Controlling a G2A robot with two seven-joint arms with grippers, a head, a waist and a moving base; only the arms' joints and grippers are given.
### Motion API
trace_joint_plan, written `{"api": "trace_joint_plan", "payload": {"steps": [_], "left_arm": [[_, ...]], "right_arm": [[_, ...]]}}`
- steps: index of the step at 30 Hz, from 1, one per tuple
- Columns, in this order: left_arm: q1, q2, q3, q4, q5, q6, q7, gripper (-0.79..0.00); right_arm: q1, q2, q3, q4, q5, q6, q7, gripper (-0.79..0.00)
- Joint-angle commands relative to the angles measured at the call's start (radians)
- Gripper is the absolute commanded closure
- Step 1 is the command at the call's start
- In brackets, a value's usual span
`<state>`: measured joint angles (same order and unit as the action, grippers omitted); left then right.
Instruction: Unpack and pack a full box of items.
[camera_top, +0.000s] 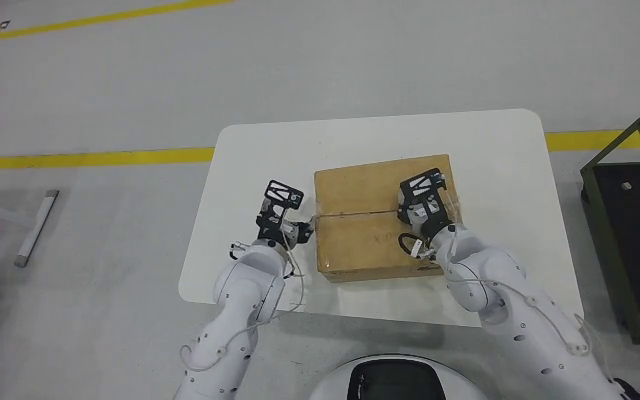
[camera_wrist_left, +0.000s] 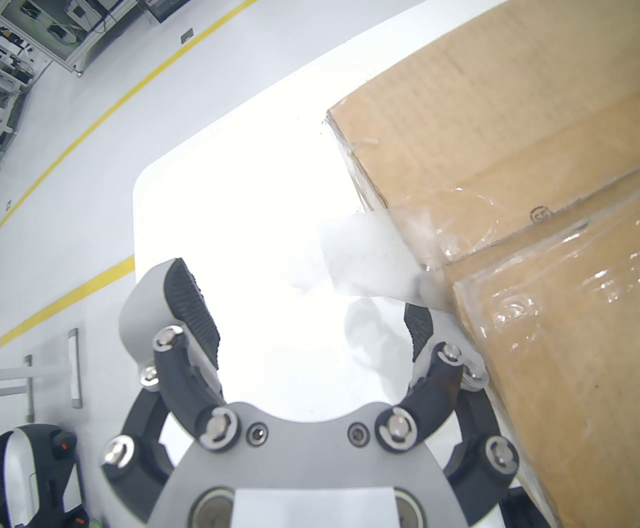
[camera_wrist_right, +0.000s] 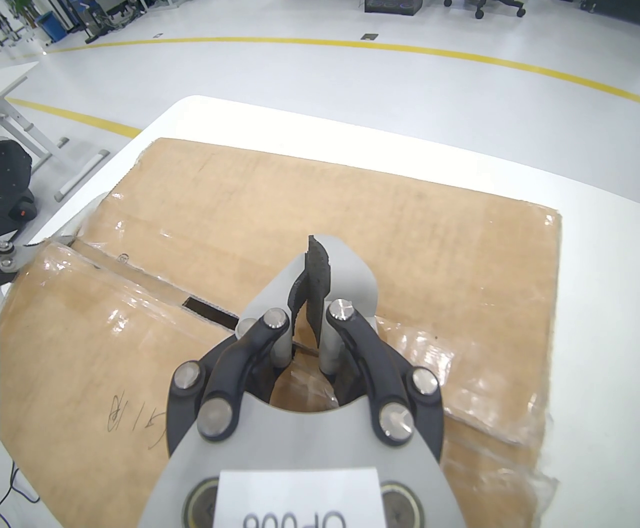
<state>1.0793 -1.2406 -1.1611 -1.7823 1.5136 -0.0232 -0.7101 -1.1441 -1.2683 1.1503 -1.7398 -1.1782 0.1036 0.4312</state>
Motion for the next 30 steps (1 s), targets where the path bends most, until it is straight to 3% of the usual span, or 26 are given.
{"api": "trace_joint_plan", "payload": {"steps": [1, 8, 23, 30], "left_arm": [[0.000, -0.002, -0.007, -0.005, -0.017, 0.013, 0.013, -0.785], [-0.013, -0.007, -0.014, -0.003, -0.019, 0.011, 0.027, -0.785], [-0.128, -0.034, 0.053, 0.050, 0.008, -0.003, 0.037, -0.785], [-0.149, -0.045, 0.080, 0.039, 0.011, -0.013, 0.040, -0.785]], "right_arm": [[-0.001, -0.001, 0.000, 0.000, 0.000, -0.001, 0.001, 0.000], [-0.002, -0.006, -0.002, 0.000, -0.006, 0.000, 0.006, 0.000], [-0.016, -0.015, -0.004, -0.008, -0.018, 0.003, 0.006, 0.000], [-0.032, -0.014, 0.075, -0.066, 0.036, 0.041, -0.018, 0.000]]}}
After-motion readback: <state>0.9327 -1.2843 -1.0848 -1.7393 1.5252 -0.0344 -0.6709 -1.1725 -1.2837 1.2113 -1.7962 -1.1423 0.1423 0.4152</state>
